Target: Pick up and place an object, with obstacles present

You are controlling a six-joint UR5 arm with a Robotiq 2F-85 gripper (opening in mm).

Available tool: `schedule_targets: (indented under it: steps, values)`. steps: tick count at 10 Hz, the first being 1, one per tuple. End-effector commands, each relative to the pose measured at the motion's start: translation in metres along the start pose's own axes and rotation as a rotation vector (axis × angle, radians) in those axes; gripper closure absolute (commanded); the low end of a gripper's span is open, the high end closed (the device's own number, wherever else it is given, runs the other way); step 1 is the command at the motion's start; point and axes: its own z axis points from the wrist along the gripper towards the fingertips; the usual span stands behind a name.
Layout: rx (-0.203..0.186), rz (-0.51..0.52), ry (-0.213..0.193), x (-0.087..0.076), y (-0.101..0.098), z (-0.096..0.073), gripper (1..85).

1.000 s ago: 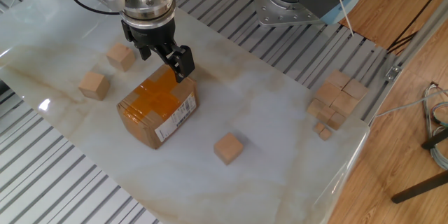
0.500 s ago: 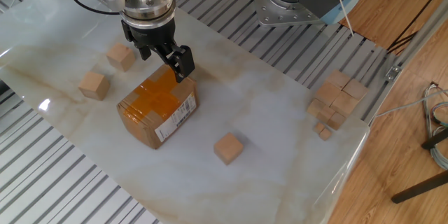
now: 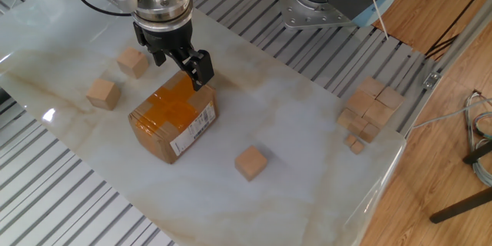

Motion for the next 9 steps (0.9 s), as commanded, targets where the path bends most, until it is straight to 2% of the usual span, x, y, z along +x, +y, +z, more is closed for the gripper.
schedule_targets:
  steps: [1, 2, 9]
  values:
    - [0.0, 0.0, 0.0, 0.0, 0.002, 0.0, 1.7]
    - [0.039, -0.011, -0.084, -0.022, -0.007, 0.0, 74.0]
    - [0.047, -0.003, -0.082, -0.021, -0.005, 0.004, 74.7]
